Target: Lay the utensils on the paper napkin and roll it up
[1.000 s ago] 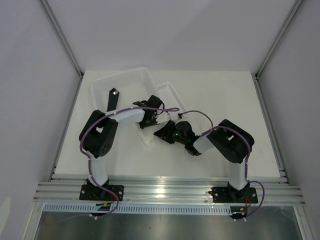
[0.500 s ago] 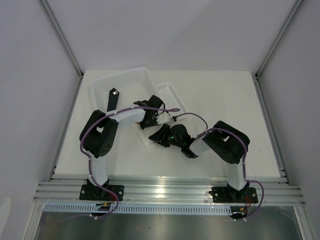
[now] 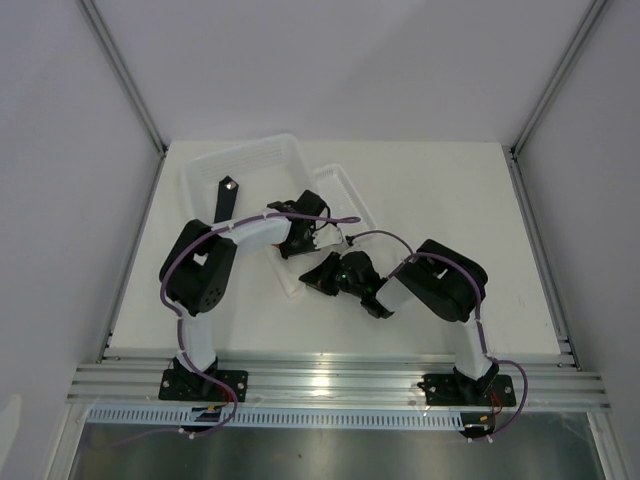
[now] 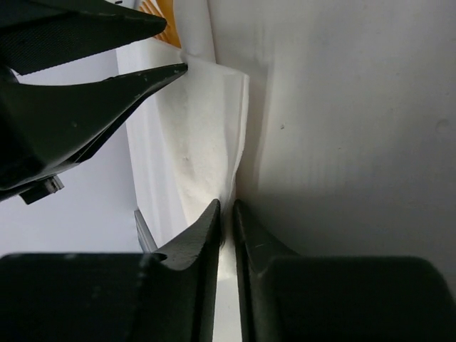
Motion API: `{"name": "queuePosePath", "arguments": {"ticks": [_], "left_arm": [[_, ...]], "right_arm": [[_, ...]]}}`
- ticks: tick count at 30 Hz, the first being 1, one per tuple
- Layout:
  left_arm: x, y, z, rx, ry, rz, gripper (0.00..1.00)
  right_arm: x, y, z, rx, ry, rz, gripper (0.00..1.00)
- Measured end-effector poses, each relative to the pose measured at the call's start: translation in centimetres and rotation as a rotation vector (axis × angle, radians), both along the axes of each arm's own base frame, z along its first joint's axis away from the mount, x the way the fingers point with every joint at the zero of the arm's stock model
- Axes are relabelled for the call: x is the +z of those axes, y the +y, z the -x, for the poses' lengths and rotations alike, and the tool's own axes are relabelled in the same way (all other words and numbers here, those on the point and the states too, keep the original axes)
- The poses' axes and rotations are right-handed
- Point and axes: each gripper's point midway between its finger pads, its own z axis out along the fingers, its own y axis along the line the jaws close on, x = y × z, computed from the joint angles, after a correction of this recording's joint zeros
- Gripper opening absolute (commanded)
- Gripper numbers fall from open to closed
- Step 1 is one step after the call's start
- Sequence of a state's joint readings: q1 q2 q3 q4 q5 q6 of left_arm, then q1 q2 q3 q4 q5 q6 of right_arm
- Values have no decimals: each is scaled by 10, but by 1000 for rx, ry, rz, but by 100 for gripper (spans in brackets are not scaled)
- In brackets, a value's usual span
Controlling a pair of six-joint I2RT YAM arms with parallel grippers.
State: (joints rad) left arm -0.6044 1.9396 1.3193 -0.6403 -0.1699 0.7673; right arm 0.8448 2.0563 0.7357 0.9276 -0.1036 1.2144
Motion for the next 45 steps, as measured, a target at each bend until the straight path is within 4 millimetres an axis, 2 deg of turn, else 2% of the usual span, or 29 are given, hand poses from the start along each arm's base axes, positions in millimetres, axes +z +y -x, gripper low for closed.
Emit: {"name": "queuePosePath", "arguments": {"ticks": [6,15,18,22,26,31,34,38,41,45], "left_arm": [[0,0,0,-1,2,2,34],[10,3,8,25,33,41,38],[29,6,10,47,29,79,40],[68,14,3,97,-29,158,41],[106,32,2,157,-88,239,41],[134,57,10,235,-133,317,41],[134,70,22,263,-133,327,42],[127,77,38,281,-107,333,42],[126,82,42,304,-97,348,42],[135,88,43,340,-114,390,42]], "right_arm": [[-2,-3,-2,-1,3,5,0],[0,-8,0,36,-71,58,0],[1,-12,1,53,-114,105,0],[4,-16,2,88,-186,173,0],[10,-18,2,125,-258,222,0],[15,-18,4,173,-337,252,0],[19,-17,5,201,-370,256,0],[28,-15,6,224,-413,255,0],[42,-13,7,233,-457,249,0],[63,-10,8,240,-521,235,0]]}}
